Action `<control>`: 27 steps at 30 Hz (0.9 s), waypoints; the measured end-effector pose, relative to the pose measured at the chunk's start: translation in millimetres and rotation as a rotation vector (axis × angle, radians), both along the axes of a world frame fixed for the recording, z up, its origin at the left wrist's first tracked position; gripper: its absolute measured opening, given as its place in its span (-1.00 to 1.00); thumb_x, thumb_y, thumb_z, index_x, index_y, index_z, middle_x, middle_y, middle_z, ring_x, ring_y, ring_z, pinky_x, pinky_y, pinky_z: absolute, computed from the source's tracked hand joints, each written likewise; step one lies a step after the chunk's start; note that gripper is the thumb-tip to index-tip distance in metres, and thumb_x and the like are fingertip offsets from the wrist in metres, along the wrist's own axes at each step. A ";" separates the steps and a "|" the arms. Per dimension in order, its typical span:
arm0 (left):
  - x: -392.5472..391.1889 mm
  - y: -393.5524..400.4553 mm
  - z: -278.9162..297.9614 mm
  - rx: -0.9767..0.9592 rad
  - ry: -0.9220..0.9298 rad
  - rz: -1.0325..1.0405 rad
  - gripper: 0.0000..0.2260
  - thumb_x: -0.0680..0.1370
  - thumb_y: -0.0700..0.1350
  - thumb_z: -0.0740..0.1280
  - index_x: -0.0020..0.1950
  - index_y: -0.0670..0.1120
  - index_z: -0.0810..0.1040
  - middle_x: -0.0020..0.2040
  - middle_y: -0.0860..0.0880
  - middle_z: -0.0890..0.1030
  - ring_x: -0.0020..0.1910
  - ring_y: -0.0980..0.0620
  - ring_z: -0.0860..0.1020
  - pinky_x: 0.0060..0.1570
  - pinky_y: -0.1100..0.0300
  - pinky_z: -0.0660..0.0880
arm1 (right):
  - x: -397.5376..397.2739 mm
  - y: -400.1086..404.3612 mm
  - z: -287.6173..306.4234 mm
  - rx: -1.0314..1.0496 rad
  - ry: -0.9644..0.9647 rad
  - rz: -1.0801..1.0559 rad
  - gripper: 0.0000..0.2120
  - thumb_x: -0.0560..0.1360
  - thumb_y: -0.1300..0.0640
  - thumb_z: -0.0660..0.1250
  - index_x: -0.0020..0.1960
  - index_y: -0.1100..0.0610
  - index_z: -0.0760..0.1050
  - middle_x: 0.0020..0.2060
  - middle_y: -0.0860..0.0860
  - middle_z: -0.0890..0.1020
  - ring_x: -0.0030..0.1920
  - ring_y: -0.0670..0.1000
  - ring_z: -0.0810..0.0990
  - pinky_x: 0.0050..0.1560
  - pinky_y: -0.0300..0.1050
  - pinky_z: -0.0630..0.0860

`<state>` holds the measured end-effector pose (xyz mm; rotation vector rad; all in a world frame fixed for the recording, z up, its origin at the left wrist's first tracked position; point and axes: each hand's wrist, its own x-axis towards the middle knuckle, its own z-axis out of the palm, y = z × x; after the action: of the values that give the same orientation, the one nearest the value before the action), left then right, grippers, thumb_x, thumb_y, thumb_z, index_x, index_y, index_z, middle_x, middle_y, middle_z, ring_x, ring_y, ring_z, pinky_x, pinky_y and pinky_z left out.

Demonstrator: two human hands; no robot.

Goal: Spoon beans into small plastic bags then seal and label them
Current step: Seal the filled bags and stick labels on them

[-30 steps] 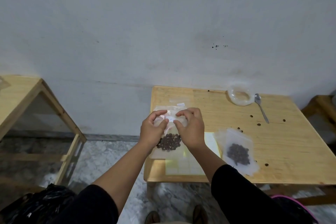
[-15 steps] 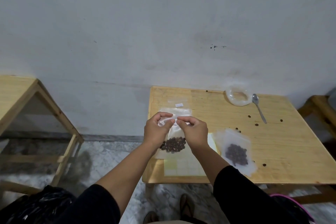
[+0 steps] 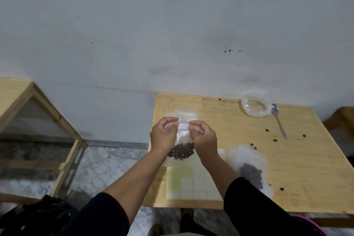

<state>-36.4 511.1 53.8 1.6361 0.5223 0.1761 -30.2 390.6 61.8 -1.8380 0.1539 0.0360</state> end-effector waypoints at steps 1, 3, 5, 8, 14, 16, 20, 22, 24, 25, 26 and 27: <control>7.3 1.2 -0.9 -0.010 0.007 0.040 -0.85 0.50 -0.11 0.35 -0.17 0.15 0.59 -0.14 0.14 0.63 -0.09 0.01 0.59 -0.02 0.16 0.52 | 4.8 -4.2 -3.6 -0.006 0.028 0.044 -0.87 0.44 0.17 0.37 -0.05 0.00 0.59 -0.44 -0.16 0.49 -0.39 -0.11 0.41 -0.25 -0.21 0.41; 23.1 4.1 -4.5 -0.017 0.022 0.075 -0.85 0.50 -0.11 0.35 -0.17 0.15 0.59 -0.14 0.13 0.63 -0.11 0.01 0.60 -0.02 0.14 0.53 | 14.8 -11.2 -12.2 -0.032 0.071 0.114 -0.82 0.39 0.18 0.42 -0.06 -0.04 0.61 -0.48 -0.17 0.45 -0.40 -0.13 0.40 -0.25 -0.23 0.40; 37.5 2.9 -10.8 0.002 0.051 0.043 -0.88 0.50 -0.10 0.35 -0.13 0.14 0.59 -0.11 0.12 0.63 -0.10 0.02 0.59 0.00 0.13 0.53 | 27.4 -15.4 -20.4 -0.042 0.083 0.107 -0.83 0.38 0.19 0.44 -0.11 -0.06 0.62 -0.48 -0.16 0.47 -0.41 -0.16 0.42 -0.23 -0.25 0.41; 55.5 -5.3 -24.7 0.087 0.094 -0.044 -0.85 0.48 -0.10 0.39 -0.01 0.13 0.56 -0.05 0.14 0.60 -0.07 0.08 0.53 -0.01 0.20 0.47 | 53.4 -21.1 -33.6 -0.066 0.112 0.045 -0.86 0.38 0.18 0.45 -0.13 -0.04 0.61 -0.37 -0.13 0.59 -0.33 -0.15 0.53 -0.17 -0.26 0.44; 84.3 -17.8 -56.6 0.278 0.223 -0.125 -0.71 0.44 -0.10 0.44 0.15 0.03 0.58 0.01 0.06 0.56 -0.10 0.10 0.49 -0.04 0.32 0.38 | 101.5 -34.1 -58.7 -0.215 0.178 0.026 -0.83 0.42 0.17 0.41 0.01 0.05 0.61 -0.25 -0.04 0.60 -0.19 -0.06 0.55 -0.10 -0.28 0.39; 89.8 -21.0 -63.1 0.326 0.240 -0.126 -0.70 0.44 -0.12 0.44 0.17 -0.01 0.58 0.01 -0.03 0.58 -0.06 0.05 0.53 0.03 0.31 0.40 | 110.8 -36.1 -65.3 -0.265 0.197 0.050 -0.82 0.43 0.18 0.40 0.04 0.08 0.61 -0.23 -0.03 0.59 -0.17 -0.08 0.53 -0.12 -0.34 0.35; 90.6 -28.4 -72.5 0.473 0.248 -0.152 -0.71 0.46 -0.14 0.41 0.18 -0.11 0.57 0.11 -0.11 0.56 0.11 -0.04 0.52 0.18 0.30 0.33 | 116.6 -37.0 -79.2 -0.397 0.189 0.130 -0.80 0.44 0.20 0.38 0.06 0.17 0.60 -0.10 0.04 0.63 -0.10 -0.06 0.53 -0.14 -0.44 0.26; 88.1 -32.0 -76.8 0.539 0.257 -0.161 -0.71 0.49 -0.13 0.38 0.21 -0.11 0.55 0.26 -0.12 0.47 0.22 -0.03 0.45 0.17 0.43 0.19 | 117.0 -38.0 -84.3 -0.482 0.146 0.170 -0.79 0.43 0.21 0.38 0.06 0.20 0.60 -0.01 0.14 0.60 -0.04 0.02 0.54 -0.12 -0.46 0.20; 85.6 -34.2 -80.5 0.582 0.256 -0.154 -0.69 0.52 -0.11 0.35 0.24 -0.12 0.53 0.39 -0.12 0.34 0.36 -0.02 0.32 0.22 0.47 0.08 | 114.9 -38.4 -87.5 -0.569 0.103 0.207 -0.77 0.44 0.24 0.37 0.08 0.26 0.59 0.04 0.16 0.52 0.00 0.02 0.51 -0.09 -0.51 0.18; 84.8 -34.1 -82.0 0.604 0.246 -0.155 -0.68 0.53 -0.10 0.33 0.26 -0.13 0.51 0.42 -0.12 0.29 0.40 -0.01 0.26 0.25 0.47 0.04 | 113.4 -38.9 -88.1 -0.616 0.065 0.229 -0.76 0.45 0.26 0.35 0.10 0.30 0.58 0.06 0.12 0.49 0.00 -0.05 0.49 -0.07 -0.55 0.18; 84.1 -33.6 -83.1 0.635 0.232 -0.168 -0.67 0.54 -0.08 0.32 0.28 -0.13 0.50 0.44 -0.11 0.27 0.43 0.00 0.22 0.28 0.45 0.02 | 111.9 -39.1 -88.3 -0.637 0.031 0.241 -0.74 0.46 0.28 0.32 0.12 0.34 0.55 0.07 0.08 0.48 0.02 -0.13 0.47 -0.02 -0.58 0.21; 82.6 -32.7 -82.8 0.671 0.218 -0.195 -0.66 0.55 -0.08 0.29 0.31 -0.14 0.47 0.44 -0.11 0.28 0.43 -0.01 0.21 0.31 0.41 0.03 | 110.1 -39.1 -87.7 -0.660 0.001 0.262 -0.73 0.47 0.27 0.26 0.13 0.36 0.54 0.11 0.07 0.49 0.09 -0.14 0.47 0.08 -0.51 0.28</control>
<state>46.3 478.4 -29.0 2.3679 0.4912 0.0234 79.9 351.5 -25.9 -2.5079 -0.0911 0.1874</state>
